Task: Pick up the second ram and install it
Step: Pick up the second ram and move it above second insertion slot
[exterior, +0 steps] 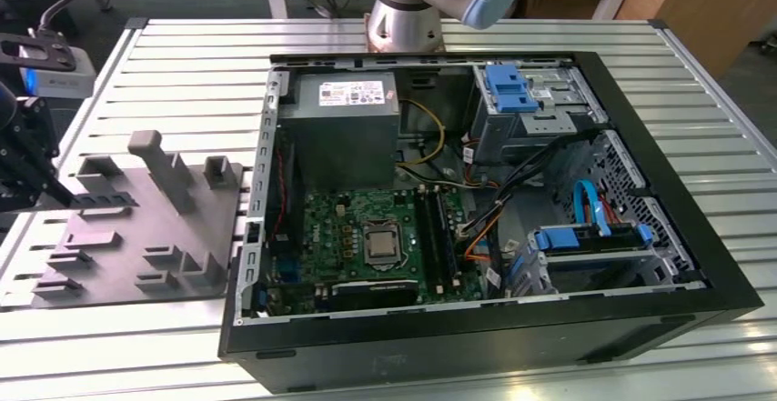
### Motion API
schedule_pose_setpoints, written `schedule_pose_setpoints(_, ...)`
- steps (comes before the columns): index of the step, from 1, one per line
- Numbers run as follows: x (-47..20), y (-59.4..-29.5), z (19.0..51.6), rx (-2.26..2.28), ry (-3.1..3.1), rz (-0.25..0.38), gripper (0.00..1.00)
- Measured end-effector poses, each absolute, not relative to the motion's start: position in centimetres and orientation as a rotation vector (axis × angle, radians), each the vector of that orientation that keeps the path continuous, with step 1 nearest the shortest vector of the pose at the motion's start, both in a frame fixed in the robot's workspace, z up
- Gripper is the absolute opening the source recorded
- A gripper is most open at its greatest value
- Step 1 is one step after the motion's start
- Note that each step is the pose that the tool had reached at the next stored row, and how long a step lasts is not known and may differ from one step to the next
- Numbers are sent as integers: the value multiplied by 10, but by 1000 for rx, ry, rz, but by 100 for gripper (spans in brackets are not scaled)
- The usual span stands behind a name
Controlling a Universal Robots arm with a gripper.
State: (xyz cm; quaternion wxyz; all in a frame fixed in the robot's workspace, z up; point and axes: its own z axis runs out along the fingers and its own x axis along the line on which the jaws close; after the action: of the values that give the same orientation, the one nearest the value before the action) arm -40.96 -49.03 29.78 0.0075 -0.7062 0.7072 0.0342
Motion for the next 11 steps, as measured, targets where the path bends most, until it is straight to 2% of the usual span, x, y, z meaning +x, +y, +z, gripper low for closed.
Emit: schedule_pose_setpoints(11, -410, -490, 324, -2204, 2207, 115, 14)
